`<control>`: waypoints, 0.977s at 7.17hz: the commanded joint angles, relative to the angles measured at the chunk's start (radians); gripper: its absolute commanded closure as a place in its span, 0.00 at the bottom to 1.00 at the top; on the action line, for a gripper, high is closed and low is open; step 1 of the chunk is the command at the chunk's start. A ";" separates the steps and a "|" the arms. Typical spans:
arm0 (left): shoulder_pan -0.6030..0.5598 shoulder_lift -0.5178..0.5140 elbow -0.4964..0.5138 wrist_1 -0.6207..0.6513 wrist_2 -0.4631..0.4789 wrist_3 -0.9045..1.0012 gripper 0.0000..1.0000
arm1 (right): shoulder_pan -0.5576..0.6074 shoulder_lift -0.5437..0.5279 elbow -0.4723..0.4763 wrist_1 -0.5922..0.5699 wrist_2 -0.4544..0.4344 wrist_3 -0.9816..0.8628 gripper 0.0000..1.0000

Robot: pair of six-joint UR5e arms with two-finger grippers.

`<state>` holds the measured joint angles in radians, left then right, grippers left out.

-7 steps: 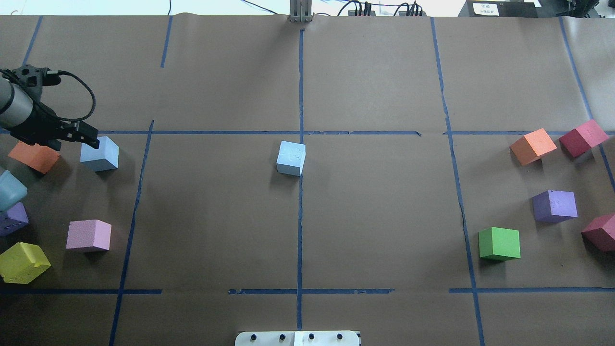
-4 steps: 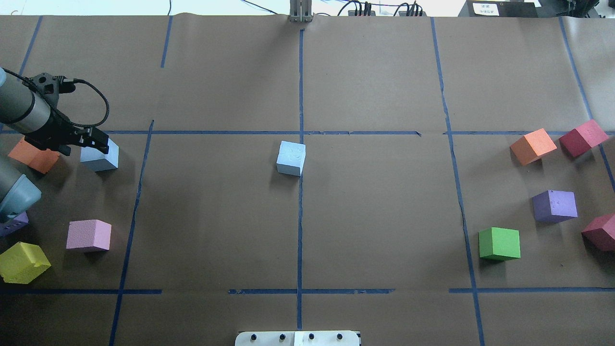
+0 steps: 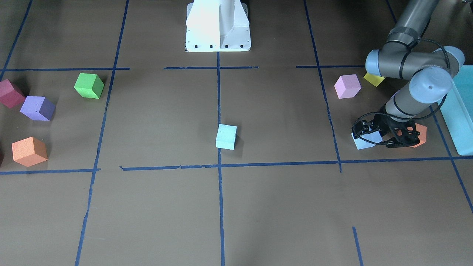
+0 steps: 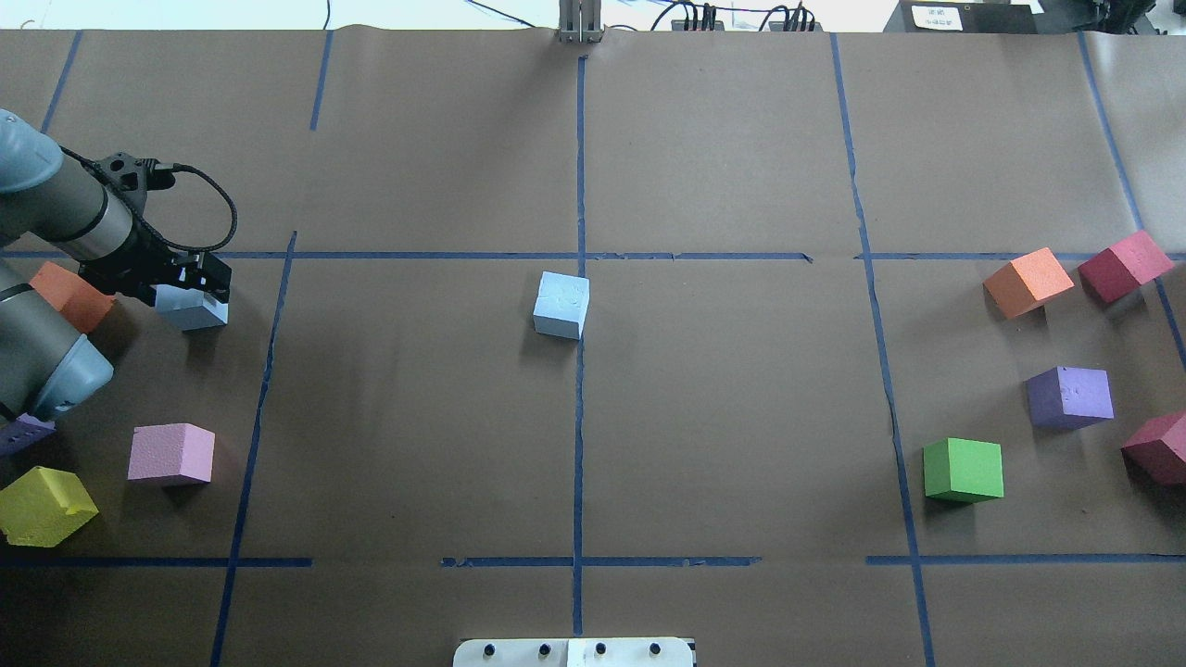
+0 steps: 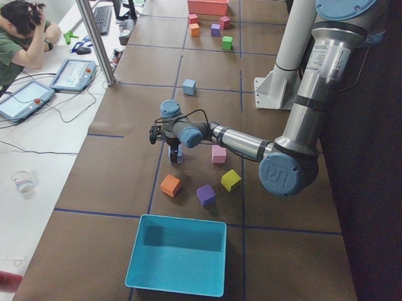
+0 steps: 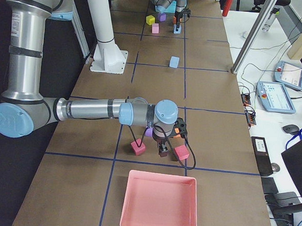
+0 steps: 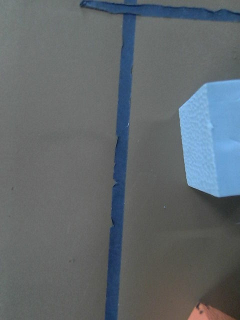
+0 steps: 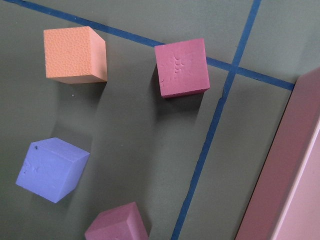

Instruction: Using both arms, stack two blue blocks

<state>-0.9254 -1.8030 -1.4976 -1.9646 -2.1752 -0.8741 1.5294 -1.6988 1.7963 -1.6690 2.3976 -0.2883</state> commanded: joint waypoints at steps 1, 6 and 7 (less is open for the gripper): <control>0.010 -0.006 0.022 -0.019 0.000 0.003 0.35 | 0.000 -0.001 0.000 0.000 0.000 0.000 0.00; 0.016 -0.131 -0.099 0.000 0.005 -0.003 0.65 | 0.000 -0.001 0.000 0.000 0.000 0.001 0.00; 0.055 -0.236 -0.090 0.076 0.002 -0.006 0.65 | 0.000 -0.001 0.000 0.000 0.000 0.003 0.00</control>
<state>-0.9010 -1.9360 -1.5877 -1.9468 -2.1713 -0.8772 1.5294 -1.6996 1.7963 -1.6689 2.3976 -0.2866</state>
